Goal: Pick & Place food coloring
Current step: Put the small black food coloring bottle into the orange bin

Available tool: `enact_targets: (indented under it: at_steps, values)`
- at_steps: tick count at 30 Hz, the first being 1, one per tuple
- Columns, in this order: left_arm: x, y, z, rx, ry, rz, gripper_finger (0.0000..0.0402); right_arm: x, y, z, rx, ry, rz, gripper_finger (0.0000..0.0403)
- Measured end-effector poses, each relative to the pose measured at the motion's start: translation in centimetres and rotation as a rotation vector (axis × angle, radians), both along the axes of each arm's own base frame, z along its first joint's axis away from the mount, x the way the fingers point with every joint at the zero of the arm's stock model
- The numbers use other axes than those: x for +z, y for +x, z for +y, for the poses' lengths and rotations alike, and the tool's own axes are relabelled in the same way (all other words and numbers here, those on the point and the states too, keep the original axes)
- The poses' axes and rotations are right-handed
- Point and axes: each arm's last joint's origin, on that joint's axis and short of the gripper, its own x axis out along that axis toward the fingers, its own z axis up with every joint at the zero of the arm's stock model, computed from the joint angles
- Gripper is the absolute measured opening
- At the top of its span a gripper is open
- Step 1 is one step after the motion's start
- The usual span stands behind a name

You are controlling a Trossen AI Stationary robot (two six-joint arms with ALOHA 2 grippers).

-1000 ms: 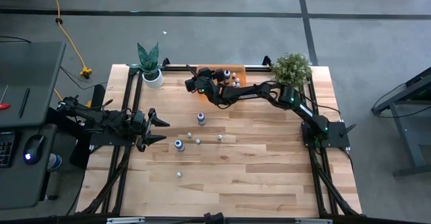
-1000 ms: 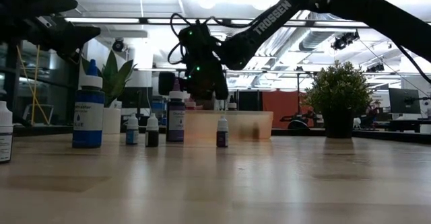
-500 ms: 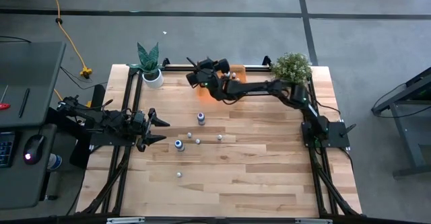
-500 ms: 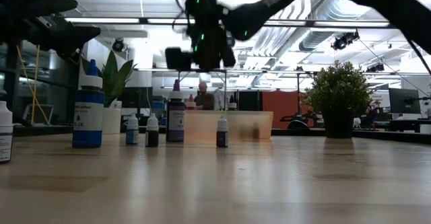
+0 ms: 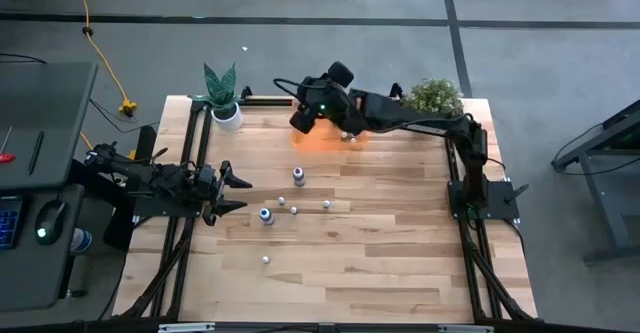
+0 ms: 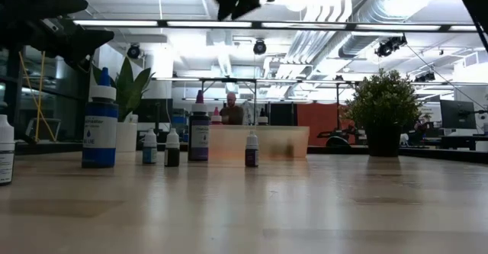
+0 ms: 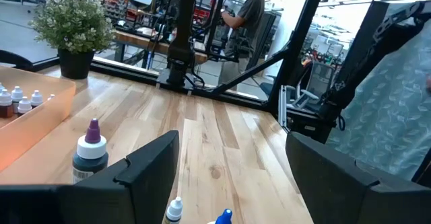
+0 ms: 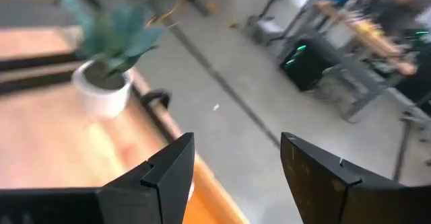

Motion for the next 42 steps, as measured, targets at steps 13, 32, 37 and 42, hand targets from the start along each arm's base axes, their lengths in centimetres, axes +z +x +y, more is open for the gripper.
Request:
enact_targets:
  at_steps: [13, 32, 37, 42]
  values:
    - [0.0, 0.0, 0.0, 0.0, 0.0, 0.0, 0.0271, 3.0, -1.3, 4.7, 0.422, 0.263, 0.225, 0.0209]
    - [0.0, 0.0, 0.0, 0.0, 0.0, 0.0, 0.0271, -6.3, 0.9, 9.8, 0.399, 0.876, 0.531, 0.0209]
    - [0.0, 0.0, 0.0, 0.0, 0.0, 0.0, 0.0271, -6.5, 0.4, 10.7, 0.21, 0.955, 0.502, 0.0209]
    - [0.0, 0.0, 0.0, 0.0, 0.0, 0.0, 0.0271, -7.1, -0.1, 11.4, -0.049, 1.07, 0.439, 0.0209]
